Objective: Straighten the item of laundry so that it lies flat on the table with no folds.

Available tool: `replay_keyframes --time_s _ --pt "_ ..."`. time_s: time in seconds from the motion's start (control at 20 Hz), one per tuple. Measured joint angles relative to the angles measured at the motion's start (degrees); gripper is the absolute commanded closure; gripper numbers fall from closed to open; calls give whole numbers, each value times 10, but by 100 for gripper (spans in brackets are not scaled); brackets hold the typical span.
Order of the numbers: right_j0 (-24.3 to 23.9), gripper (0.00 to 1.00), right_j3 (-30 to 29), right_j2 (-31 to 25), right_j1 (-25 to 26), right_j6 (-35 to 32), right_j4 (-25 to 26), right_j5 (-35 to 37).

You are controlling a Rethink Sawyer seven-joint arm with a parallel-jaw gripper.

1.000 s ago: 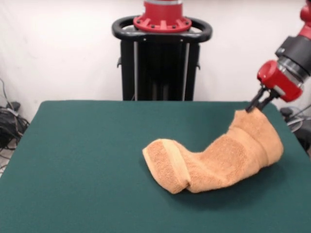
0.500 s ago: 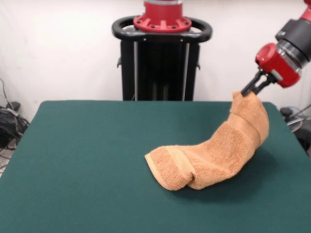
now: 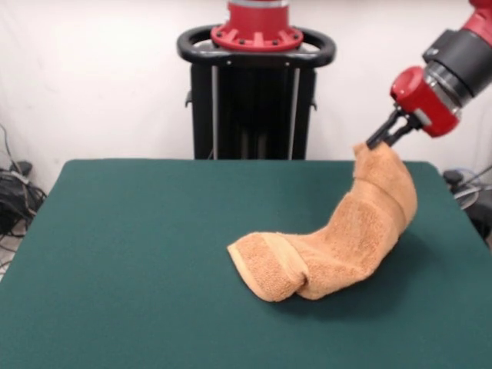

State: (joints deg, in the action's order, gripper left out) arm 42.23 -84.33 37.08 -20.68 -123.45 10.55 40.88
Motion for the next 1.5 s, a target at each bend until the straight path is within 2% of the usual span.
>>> replay_keyframes --time_s 0.6,1.05,1.4,1.5 --pt "2 100 -61 -19 11 0 0 -50" --pt "39 100 -114 -19 8 0 0 -49" --pt "69 100 -155 -19 -35 0 0 -1" --pt "84 100 -169 -18 -63 0 0 38"
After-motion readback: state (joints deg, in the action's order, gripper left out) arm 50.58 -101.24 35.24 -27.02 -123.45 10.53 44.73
